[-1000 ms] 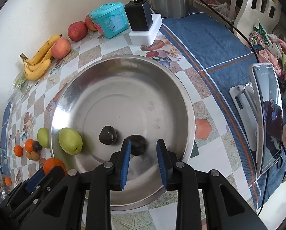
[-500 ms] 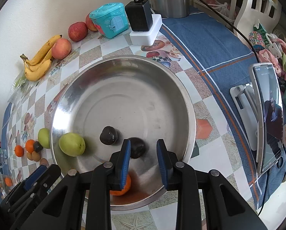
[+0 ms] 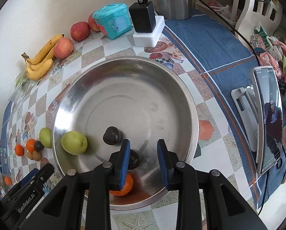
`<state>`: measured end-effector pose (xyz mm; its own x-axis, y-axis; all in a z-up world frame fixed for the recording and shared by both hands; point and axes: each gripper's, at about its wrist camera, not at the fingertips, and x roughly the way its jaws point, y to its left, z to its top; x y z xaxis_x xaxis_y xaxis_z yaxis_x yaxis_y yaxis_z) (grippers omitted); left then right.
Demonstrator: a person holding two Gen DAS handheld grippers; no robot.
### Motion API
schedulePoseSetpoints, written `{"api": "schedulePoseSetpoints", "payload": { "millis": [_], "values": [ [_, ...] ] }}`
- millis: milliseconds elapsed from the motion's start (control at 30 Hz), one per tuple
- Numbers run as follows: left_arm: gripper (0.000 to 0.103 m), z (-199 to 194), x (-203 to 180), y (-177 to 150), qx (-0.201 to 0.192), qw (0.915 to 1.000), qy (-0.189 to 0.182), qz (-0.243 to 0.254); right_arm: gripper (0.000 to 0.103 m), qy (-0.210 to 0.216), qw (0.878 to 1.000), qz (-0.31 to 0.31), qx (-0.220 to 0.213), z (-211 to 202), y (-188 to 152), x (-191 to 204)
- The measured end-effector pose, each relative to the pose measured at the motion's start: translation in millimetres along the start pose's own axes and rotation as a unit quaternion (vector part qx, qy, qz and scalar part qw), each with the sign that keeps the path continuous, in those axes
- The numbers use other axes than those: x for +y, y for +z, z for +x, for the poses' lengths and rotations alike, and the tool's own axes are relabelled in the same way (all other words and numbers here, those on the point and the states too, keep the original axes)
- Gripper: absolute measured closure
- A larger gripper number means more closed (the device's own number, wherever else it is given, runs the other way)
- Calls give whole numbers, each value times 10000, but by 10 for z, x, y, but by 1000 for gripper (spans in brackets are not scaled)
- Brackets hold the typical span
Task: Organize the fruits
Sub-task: 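Open the left tool to drop the orange in the bowl while the right tool releases the plum, then withdraw both tools from the steel bowl back toward the fruit pile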
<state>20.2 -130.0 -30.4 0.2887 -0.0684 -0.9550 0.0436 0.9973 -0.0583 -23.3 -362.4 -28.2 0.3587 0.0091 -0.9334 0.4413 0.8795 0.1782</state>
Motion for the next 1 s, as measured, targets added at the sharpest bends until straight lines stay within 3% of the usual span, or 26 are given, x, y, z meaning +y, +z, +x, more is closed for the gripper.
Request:
{"api": "schedulePoseSetpoints", "payload": {
  "millis": [33,133,267,467,733,1000],
  "values": [
    [31,25,45,1,54,9999,87,-86,63,-8,10000,-7,-1,2,0,-4],
    [22,63,150,9,90,9991,327,-250,61,-9,10000,-17,-12,-4,5,0],
    [6,45,249,37,-20,9981,518,-337,42,-11,9999,-81,-122,-49,6,46],
    [2,30,377,91,-92,9968,614,-505,21,60,9992,-267,-288,-96,1,155],
    [2,17,443,114,-81,9967,566,-582,20,-82,9967,-664,-464,-137,-35,360],
    [2,-25,588,153,-90,9960,484,-743,20,-153,9965,-564,-590,-168,-42,411]
  ]
}}
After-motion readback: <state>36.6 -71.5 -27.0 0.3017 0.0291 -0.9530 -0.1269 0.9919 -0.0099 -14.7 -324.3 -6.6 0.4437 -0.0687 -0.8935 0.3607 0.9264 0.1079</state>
